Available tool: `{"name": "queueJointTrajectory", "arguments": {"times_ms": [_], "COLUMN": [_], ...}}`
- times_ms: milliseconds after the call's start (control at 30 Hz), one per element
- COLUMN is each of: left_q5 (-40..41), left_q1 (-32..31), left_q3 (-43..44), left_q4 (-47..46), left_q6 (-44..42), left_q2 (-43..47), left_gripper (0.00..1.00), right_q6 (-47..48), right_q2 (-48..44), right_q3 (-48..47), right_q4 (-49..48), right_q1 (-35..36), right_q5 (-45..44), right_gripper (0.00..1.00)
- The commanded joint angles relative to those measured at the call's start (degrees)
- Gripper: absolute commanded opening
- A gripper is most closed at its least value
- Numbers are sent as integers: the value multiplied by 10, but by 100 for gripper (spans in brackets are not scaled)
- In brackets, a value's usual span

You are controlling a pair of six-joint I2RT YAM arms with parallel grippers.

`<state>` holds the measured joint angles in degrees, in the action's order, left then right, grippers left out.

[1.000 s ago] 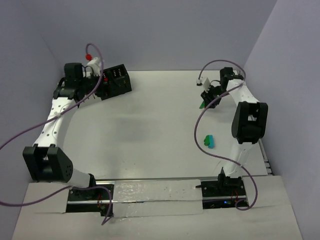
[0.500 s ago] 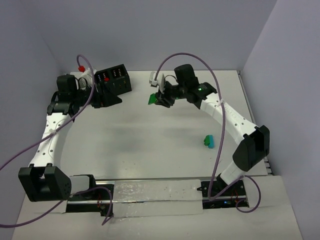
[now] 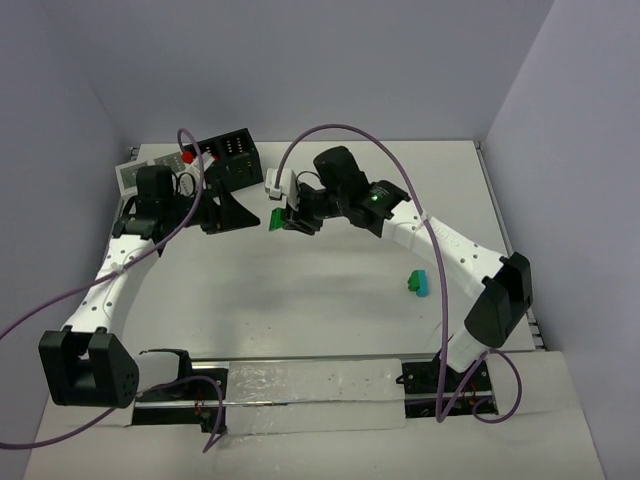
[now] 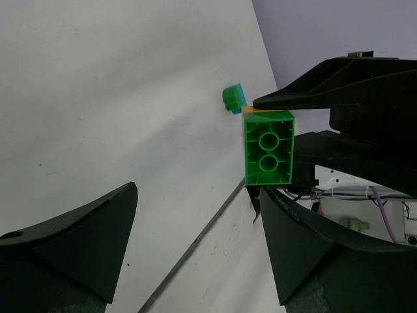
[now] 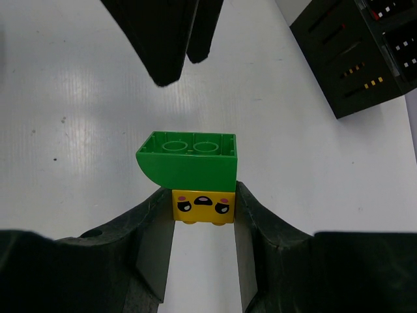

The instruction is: Sort the legos into containers by color

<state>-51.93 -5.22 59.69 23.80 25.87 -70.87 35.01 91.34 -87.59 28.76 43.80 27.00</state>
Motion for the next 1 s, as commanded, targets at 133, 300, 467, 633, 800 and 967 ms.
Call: {"name": "queueJointTrajectory", "arguments": {"times_ms": [133,300,467,633,800,967], "left_q5": [-18,-8,-6,-7,-16,-31], "left_q1": [-50,-74,-80,-84,-84,-85], "left_q3": [14,18,15,21,22,18], "left_q4": [-74,-86,-94,-90,-95,-103], "left_q6": [28,31,34,29,36,45], "left_q2": [-3,-10,-17,-27,-33,-35], "left_gripper": [82,79,75,66,43,38], "right_q6": [-7,-2,-5,-5,-5,-5], "right_q2": [11,13,10,11,13,13], "right_q3": [-17,-13,-11,-19,-22,-19], "right_q4": [8,9,9,13,15,11], "right_q1": [24,33,37,41,45,49], "right_q5": [-13,-16,-14,-12,-16,-29], "right_gripper": [0,0,0,0,0,0]}}
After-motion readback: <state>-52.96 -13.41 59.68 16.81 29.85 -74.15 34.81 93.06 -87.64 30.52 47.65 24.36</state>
